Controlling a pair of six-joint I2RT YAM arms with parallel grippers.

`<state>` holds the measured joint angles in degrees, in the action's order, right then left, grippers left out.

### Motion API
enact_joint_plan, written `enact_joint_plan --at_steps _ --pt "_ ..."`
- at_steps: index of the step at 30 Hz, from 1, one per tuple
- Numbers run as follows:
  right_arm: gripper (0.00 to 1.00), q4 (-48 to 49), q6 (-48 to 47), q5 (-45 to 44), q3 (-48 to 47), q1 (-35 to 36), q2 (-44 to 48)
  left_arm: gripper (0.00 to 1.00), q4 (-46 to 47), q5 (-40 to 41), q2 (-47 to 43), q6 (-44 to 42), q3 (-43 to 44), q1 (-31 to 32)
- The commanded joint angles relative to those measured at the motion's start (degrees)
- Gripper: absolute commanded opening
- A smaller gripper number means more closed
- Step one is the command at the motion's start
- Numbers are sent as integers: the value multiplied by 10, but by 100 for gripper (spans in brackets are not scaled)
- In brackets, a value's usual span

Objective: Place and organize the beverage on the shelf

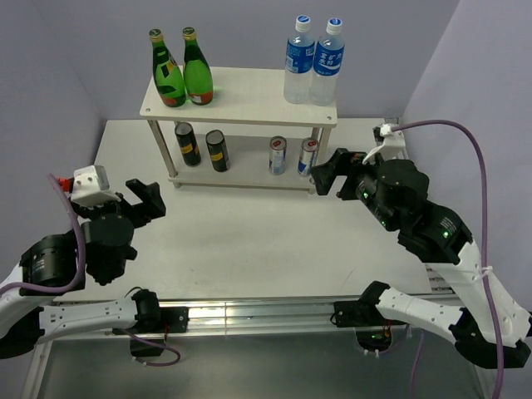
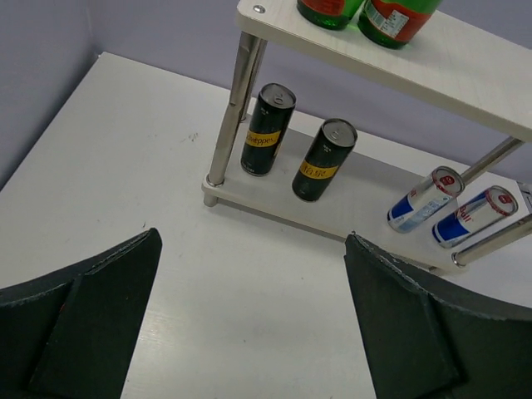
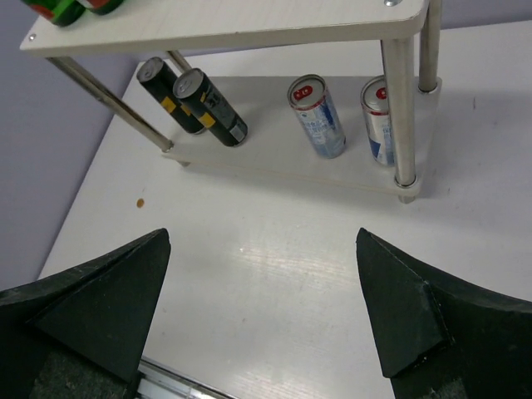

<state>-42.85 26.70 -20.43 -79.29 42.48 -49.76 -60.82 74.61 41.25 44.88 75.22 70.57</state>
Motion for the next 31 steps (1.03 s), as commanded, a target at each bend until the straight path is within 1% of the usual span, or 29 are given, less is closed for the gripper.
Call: enact_joint_plan --at_steps 1,3,4,6,7,8,9,10,11,14,15,16,17,18,21,24,29,31 --pt "100 46 -13 -67 12 25 10 99 142 -42 -9 -140 -30 -4" --pt "100 56 -14 -69 22 30 19 99 176 -60 6 -167 -35 -6" --pt "100 60 -16 -68 32 31 20 99 186 -56 28 -188 -39 -8" --pt "100 66 -18 -69 39 38 18 99 172 -53 61 -183 -31 -19" --pt "100 66 -21 -74 41 42 14 99 170 -65 91 -187 -21 -50" --pt "100 65 -23 -76 43 52 7 99 184 -131 102 -209 -21 -74" --pt "100 65 -25 -77 44 58 4 99 211 -167 113 -230 -23 -111" --pt "100 65 -29 -83 44 62 0 99 224 -194 130 -247 -30 -189" --pt "100 64 -30 -96 44 73 -4 99 239 -199 132 -248 -34 -218" --pt "100 72 -33 -139 51 88 12 99 263 -221 121 -246 -39 -243" --pt "100 78 -35 -146 55 93 19 99 270 -232 116 -250 -43 -258" --pt "100 85 -38 -151 66 95 26 99 285 -238 105 -251 -55 -287" --pt "100 95 -41 -157 69 96 36 99 287 -250 102 -249 -59 -296" --pt "100 97 -39 -161 72 96 40 99 290 -276 102 -245 -64 -315" --pt "100 107 -38 -170 82 102 41 99 281 -293 117 -232 -63 -345" --pt "100 120 -36 -178 88 105 40 99 293 -300 106 -235 -69 -361" --pt "100 164 -49 -183 99 114 49 99 311 -306 85 -243 -79 -375" --pt "100 167 -54 -185 93 117 41 99 311 -304 84 -243 -82 -376"
